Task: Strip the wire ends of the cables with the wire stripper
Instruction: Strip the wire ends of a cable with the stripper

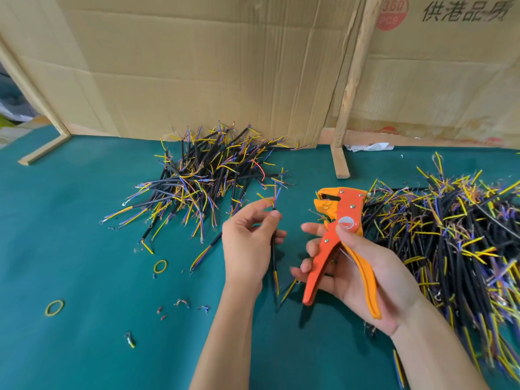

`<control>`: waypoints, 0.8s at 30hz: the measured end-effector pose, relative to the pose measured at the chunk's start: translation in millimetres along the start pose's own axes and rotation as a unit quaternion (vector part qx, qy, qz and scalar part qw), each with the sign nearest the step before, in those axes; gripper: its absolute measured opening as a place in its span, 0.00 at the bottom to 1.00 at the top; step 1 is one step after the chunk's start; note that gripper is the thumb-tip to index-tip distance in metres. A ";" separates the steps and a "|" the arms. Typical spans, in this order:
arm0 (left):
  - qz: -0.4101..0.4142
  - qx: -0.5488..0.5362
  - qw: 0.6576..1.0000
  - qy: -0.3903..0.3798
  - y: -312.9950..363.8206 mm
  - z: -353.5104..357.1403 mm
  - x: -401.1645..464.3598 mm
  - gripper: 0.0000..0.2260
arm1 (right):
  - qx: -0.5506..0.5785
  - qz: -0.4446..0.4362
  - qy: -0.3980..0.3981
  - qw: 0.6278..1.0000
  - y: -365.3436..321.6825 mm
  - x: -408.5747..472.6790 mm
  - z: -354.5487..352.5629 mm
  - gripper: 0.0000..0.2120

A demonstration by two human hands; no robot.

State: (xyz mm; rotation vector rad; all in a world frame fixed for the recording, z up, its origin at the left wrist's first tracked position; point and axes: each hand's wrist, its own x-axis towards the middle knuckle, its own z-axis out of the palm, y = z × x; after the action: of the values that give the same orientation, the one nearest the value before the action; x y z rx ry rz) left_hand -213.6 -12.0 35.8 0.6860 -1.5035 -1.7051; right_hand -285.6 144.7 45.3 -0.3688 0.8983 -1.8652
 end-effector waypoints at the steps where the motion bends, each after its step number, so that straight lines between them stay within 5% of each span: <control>1: 0.007 0.011 1.000 -0.006 0.5 0.2 -1.2 0.05 | 0.006 -0.004 0.006 1.000 -0.6 -0.5 0.6 0.26; 24: 0.138 0.146 0.980 -0.010 -4.6 3.7 -4.7 0.19 | -0.052 0.012 0.041 0.998 -0.1 -0.2 2.1 0.20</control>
State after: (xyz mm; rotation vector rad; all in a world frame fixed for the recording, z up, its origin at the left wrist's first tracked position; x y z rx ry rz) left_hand -214.7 -5.9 31.5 0.5776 -1.7925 -1.3011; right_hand -284.2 144.0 46.8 -0.3450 1.0545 -1.8277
